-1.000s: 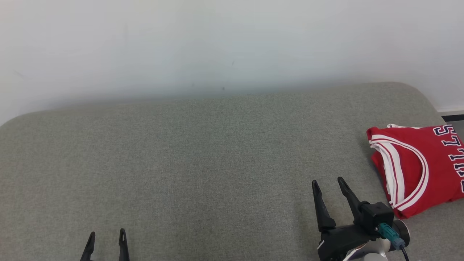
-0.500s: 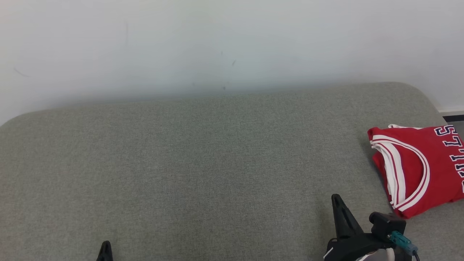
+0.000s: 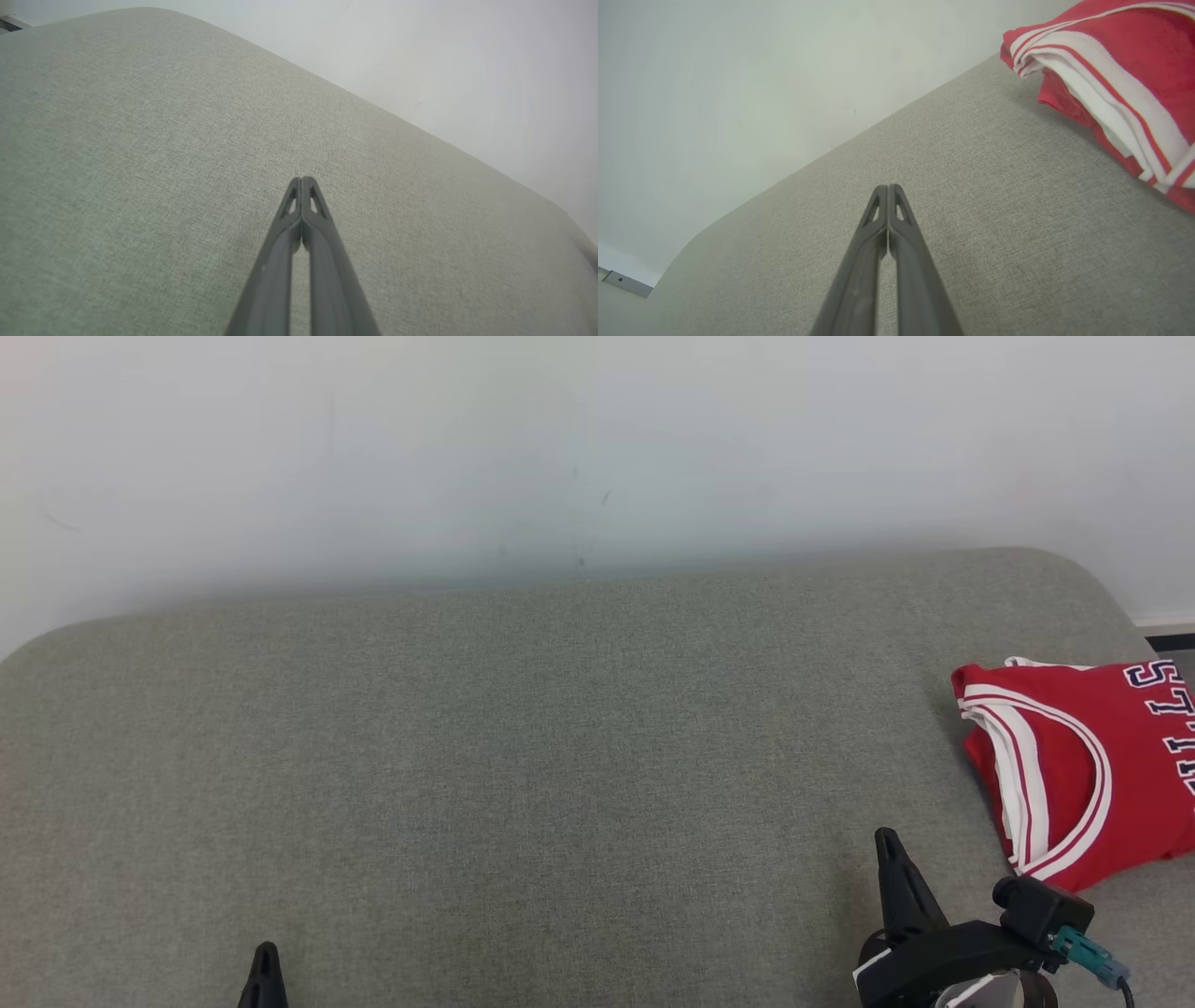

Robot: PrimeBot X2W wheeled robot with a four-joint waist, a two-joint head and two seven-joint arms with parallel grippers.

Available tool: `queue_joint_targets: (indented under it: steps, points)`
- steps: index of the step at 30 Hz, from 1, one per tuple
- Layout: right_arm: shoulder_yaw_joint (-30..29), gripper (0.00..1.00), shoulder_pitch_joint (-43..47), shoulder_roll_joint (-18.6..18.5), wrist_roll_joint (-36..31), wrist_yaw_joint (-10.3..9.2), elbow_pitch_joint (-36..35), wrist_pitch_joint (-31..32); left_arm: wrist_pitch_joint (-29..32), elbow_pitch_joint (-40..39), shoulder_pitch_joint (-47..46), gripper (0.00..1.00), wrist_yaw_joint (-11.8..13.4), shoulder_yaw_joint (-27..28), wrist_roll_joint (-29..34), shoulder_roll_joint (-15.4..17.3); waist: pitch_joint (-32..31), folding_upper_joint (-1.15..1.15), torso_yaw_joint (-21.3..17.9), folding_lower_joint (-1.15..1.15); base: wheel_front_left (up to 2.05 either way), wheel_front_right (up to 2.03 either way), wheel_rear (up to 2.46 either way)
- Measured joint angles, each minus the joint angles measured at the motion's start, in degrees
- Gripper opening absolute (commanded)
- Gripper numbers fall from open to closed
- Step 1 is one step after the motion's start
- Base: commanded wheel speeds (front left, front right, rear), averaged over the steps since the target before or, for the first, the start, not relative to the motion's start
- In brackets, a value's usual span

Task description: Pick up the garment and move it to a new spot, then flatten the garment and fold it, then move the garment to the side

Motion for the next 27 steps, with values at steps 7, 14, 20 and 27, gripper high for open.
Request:
queue_joint_targets:
  steps: [7,14,20,27]
  points:
    - [-0.8,0.0,0.1,0.0,7.3,0.0,-1.2,1.8,1.7,-0.4,-0.6,0.0,-0.5,0.2,-7.4,0.0,0.0,0.0,0.2,0.0,0.0,0.0,0.0]
    - [-1.4,0.0,0.4,0.0,13.3,0.0,-2.2,3.3,3.2,-0.6,-1.3,0.0,-0.9,0.4,-13.5,0.0,0.1,0.0,0.3,0.0,0.0,0.0,0.0]
    - [-1.8,0.0,0.4,0.0,17.2,0.0,-2.8,4.3,4.2,-0.9,-1.7,0.0,-1.1,0.5,-17.6,0.0,0.1,0.0,0.4,0.0,0.0,0.0,0.0]
    - [-2.4,0.0,0.5,0.0,22.2,0.0,-3.6,5.4,5.4,-1.3,-2.3,0.0,-1.4,0.7,-22.5,0.0,0.1,0.0,0.6,0.0,0.0,0.0,0.0]
